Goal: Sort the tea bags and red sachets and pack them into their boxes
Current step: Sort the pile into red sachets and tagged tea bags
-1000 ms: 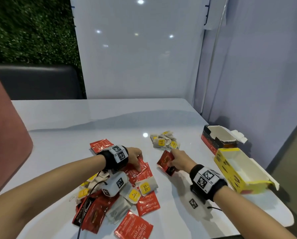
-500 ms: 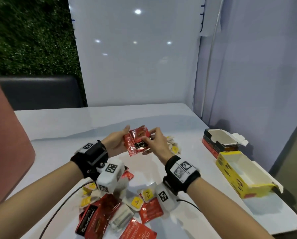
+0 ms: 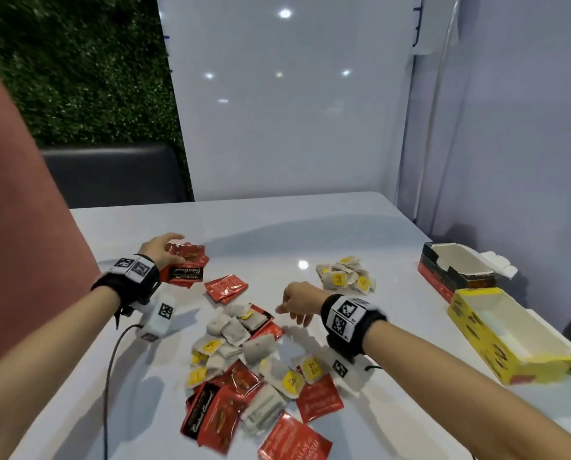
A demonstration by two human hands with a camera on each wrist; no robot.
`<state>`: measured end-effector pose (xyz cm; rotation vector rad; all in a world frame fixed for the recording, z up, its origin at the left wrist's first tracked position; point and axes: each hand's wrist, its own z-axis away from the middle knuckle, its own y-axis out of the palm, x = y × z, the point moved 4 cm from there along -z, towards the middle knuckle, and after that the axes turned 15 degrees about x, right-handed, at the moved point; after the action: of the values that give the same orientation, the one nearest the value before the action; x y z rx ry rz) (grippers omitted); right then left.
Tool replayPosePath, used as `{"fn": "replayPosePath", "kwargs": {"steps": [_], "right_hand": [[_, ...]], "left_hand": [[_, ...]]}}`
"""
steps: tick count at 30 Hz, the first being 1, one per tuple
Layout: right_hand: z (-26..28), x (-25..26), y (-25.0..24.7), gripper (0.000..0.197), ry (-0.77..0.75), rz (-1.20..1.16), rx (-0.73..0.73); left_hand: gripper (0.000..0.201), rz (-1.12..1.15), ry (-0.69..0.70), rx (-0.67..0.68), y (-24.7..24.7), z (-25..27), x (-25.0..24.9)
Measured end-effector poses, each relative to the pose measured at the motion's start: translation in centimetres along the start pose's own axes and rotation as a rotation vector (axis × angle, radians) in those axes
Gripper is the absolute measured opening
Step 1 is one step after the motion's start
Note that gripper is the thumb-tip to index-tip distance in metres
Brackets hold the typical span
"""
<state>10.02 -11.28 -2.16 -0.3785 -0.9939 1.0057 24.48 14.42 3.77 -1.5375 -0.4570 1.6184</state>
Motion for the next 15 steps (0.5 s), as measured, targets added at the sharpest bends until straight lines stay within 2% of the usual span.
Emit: {"fn": "replayPosePath", "kwargs": {"steps": [2, 4, 8, 13, 15], "right_hand": [[-1.3, 0.6, 0.5, 0.045, 0.030, 0.079, 0.015], [-2.6, 1.8, 0.8, 0.047, 0.003, 0.212, -0.024], [-4.4, 5.4, 1.6, 0.053, -0.186, 0.370, -0.030], [-5.4, 8.1, 3.8, 0.052, -0.201, 0.507, 0.096], [-5.6, 8.2, 4.3, 0.045, -0.220, 0.560, 0.085]], "left_hand": [[0.054, -0.025, -0.054, -0.068, 0.0, -0.3, 0.5], [0.050, 0.000, -0.099, -0.057, 0.7, -0.8, 0.9], [0.043, -0.046, -0.108, 0.000, 2.0, -2.0, 1.2], [0.044, -0.028, -0.038, 0.116, 4.0, -3.0, 1.0], [0.047, -0.038, -0.034, 0.186, 4.8, -3.3, 1.2]]}}
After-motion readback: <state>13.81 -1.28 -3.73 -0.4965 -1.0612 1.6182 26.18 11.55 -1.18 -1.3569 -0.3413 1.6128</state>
